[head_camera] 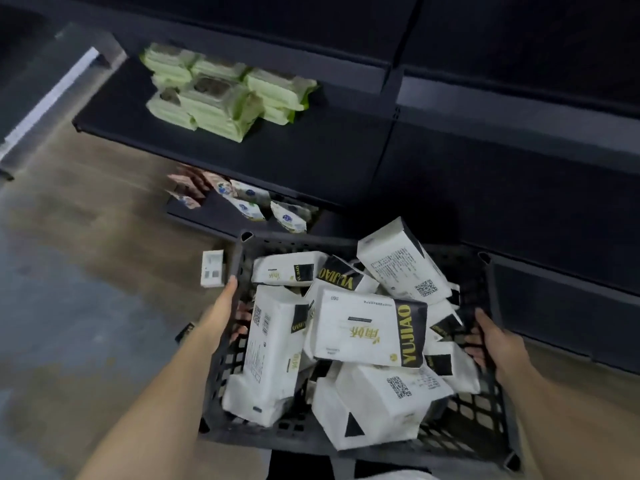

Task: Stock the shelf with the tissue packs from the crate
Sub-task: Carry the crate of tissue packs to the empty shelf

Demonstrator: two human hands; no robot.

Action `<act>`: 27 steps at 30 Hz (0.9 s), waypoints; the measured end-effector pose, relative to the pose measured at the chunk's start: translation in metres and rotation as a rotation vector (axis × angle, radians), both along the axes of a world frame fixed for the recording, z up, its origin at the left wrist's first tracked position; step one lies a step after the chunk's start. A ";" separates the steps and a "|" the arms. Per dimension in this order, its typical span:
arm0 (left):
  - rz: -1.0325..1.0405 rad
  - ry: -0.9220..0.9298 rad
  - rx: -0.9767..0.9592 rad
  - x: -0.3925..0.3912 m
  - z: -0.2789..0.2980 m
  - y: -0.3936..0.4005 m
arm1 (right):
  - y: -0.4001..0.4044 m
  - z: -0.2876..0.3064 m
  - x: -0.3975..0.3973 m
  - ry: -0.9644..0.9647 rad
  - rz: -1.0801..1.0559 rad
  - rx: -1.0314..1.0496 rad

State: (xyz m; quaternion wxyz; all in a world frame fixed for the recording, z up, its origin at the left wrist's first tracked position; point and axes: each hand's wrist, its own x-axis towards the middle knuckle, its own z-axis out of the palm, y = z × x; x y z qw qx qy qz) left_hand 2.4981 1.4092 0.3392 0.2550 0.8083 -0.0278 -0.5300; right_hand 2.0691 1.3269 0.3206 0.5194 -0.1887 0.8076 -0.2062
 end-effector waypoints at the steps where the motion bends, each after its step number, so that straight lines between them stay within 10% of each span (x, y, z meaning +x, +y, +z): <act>1: -0.031 0.007 0.003 0.001 -0.006 -0.008 | 0.003 -0.005 -0.001 0.008 -0.031 0.000; 27: -0.264 0.064 -0.024 0.019 -0.209 -0.132 | -0.017 -0.208 0.001 0.080 -0.204 0.034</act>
